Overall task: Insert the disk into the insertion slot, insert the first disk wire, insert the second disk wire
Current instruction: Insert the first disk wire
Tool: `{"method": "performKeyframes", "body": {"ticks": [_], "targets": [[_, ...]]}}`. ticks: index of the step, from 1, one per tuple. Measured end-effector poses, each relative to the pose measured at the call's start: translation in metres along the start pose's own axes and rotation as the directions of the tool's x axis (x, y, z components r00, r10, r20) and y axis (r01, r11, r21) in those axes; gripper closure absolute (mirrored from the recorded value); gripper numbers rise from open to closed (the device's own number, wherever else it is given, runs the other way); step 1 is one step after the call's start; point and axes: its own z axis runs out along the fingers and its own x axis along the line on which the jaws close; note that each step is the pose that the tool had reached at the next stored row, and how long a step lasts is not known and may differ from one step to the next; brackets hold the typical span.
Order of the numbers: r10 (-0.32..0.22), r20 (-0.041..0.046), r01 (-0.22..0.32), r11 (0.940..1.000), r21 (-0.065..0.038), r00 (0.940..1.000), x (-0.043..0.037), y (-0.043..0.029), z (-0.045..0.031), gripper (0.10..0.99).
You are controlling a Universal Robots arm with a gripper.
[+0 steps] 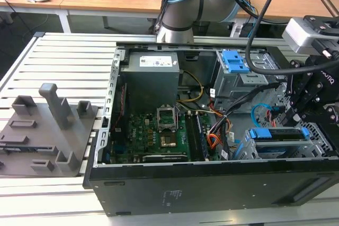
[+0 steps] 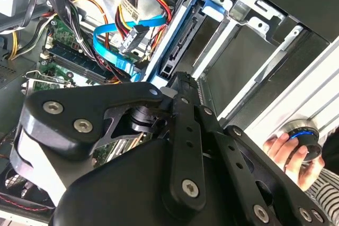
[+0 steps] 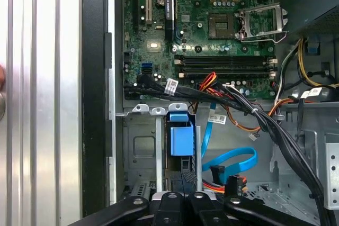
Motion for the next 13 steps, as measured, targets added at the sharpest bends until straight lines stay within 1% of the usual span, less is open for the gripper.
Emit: {"method": "performKeyframes", "body": {"ticks": [4, 5, 6, 7, 8, 9, 10, 13], "targets": [[0.0, -0.0001, 0.0, 1.0, 0.0, 1.0, 0.0, -0.0001, 0.0, 0.973], [0.0, 0.0, 0.0, 1.0, 0.0, 1.0, 0.0, -0.0001, 0.0, 0.851], [0.0, -0.0001, 0.0, 1.0, 0.0, 1.0, 0.0, -0.0001, -0.0001, 0.792], [0.0, -0.0001, 0.0, 1.0, 0.0, 1.0, 0.0, -0.0002, -0.0001, 0.792], [0.0, -0.0001, 0.0, 1.0, 0.0, 1.0, 0.0, -0.0002, 0.0, 0.725], [0.0, -0.0003, 0.0, 1.0, 0.0, 1.0, 0.0001, -0.0011, -0.0002, 0.725], [0.0, 0.0, 0.0, 1.0, 0.0, 1.0, 0.0, -0.0034, -0.0002, 0.725], [0.0, -0.0001, 0.0, 1.0, -0.002, 1.0, -0.0003, -0.0165, -0.001, 0.725]]}}
